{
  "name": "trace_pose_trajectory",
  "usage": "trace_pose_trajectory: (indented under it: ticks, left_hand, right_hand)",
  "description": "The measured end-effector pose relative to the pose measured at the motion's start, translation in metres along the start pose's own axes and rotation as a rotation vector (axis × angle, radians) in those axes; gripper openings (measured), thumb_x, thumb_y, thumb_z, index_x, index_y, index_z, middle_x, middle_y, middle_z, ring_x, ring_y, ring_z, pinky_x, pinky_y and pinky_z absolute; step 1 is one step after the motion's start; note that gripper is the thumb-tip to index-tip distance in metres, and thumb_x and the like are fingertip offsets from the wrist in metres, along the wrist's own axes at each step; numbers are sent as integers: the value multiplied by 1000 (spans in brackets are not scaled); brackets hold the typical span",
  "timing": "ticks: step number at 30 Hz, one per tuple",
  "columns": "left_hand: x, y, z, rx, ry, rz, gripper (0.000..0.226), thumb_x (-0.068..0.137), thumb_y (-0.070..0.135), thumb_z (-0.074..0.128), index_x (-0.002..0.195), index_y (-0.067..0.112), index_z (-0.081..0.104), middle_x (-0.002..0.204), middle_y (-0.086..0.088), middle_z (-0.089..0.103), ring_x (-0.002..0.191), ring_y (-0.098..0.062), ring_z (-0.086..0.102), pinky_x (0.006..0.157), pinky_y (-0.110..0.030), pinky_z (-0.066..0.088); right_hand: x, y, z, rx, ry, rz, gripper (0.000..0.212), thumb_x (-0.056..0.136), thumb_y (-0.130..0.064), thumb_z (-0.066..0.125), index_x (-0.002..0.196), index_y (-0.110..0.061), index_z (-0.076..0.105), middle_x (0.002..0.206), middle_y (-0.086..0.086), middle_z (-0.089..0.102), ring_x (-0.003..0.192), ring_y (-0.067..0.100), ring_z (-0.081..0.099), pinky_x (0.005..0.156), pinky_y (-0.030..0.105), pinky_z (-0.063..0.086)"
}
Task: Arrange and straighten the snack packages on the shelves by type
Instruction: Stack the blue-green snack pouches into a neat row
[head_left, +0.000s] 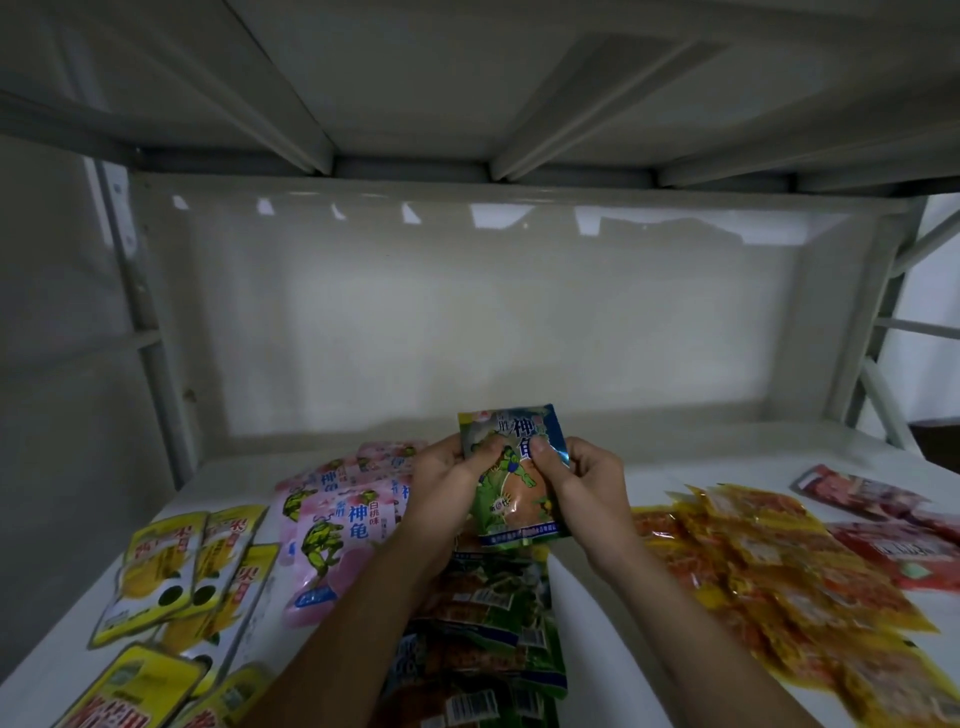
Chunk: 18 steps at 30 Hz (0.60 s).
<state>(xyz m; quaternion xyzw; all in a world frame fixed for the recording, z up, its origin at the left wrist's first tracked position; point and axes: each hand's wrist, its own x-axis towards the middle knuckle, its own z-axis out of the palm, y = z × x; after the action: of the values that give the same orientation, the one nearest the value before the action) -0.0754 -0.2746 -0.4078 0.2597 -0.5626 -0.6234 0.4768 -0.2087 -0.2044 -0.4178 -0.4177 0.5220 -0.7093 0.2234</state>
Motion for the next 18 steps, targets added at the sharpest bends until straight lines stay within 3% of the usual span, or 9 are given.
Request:
trace_pose_trajectory:
  ticks: [3, 6, 10, 13, 18]
  left_hand:
    - [1, -2, -2, 13, -19, 0, 16, 100, 16, 69, 110, 8, 77, 103, -13, 80, 97, -36, 77, 88, -47, 62]
    - [0, -3, -2, 12, -37, 13, 17, 98, 20, 71, 109, 7, 77, 102, -12, 80, 95, -33, 77, 84, -44, 63]
    - [-2, -4, -2, 51, -60, 39, 16, 98, 19, 72, 104, 5, 76, 96, -10, 81, 82, -22, 77, 67, -29, 59]
    - [-5, -4, -4, 36, -121, 11, 19, 99, 19, 70, 111, 5, 76, 102, -13, 80, 90, -27, 77, 77, -36, 62]
    - [-9, -7, -7, 165, -238, -22, 20, 96, 21, 74, 107, 6, 76, 101, -14, 80, 95, -41, 76, 83, -53, 61]
  right_hand:
    - [0, 0, -1, -42, -20, -48, 33, 97, -23, 72, 73, -5, 60, 66, 9, 65, 63, 22, 63, 57, 29, 50]
    - [0, -4, -2, 43, -68, -4, 21, 99, -15, 69, 80, -7, 69, 70, 2, 74, 61, 15, 70, 55, 24, 53]
    - [2, -4, -3, 113, -59, 63, 19, 98, -18, 70, 101, -1, 77, 92, 19, 80, 79, 33, 76, 70, 38, 62]
    - [4, -2, -6, 95, 5, 72, 26, 99, -21, 70, 100, 4, 75, 92, 24, 78, 78, 38, 74, 76, 48, 60]
    - [8, 1, -8, 61, 117, 23, 27, 102, -24, 68, 94, 1, 73, 86, 17, 79, 70, 26, 73, 65, 33, 57]
